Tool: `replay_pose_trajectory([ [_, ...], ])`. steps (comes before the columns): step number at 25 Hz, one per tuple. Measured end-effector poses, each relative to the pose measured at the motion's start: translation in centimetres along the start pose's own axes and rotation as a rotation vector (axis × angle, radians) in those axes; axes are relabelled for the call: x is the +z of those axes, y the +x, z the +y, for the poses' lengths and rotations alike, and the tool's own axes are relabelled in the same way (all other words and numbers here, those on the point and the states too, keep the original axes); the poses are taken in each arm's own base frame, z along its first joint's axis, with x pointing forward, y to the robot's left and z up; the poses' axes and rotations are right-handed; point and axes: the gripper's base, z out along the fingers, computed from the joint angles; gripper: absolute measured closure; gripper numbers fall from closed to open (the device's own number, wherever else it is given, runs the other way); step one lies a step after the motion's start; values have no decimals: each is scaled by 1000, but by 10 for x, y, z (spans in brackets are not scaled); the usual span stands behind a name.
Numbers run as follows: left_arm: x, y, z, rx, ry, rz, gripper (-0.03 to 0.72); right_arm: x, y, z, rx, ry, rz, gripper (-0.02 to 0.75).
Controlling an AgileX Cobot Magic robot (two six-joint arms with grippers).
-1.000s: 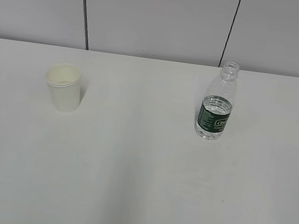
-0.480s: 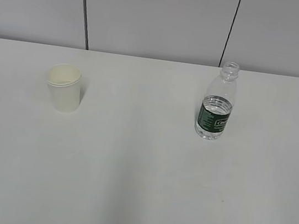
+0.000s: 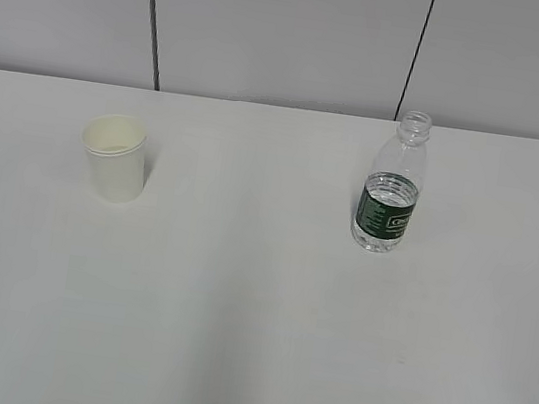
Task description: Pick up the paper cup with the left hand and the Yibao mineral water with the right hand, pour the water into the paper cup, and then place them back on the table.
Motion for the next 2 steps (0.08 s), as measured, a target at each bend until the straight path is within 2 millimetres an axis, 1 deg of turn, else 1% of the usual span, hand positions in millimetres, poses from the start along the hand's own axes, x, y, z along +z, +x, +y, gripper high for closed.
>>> replay_pose_trajectory([
  [2,0,0,0,0,0,0,261,0,0,0,0,1,0,237],
])
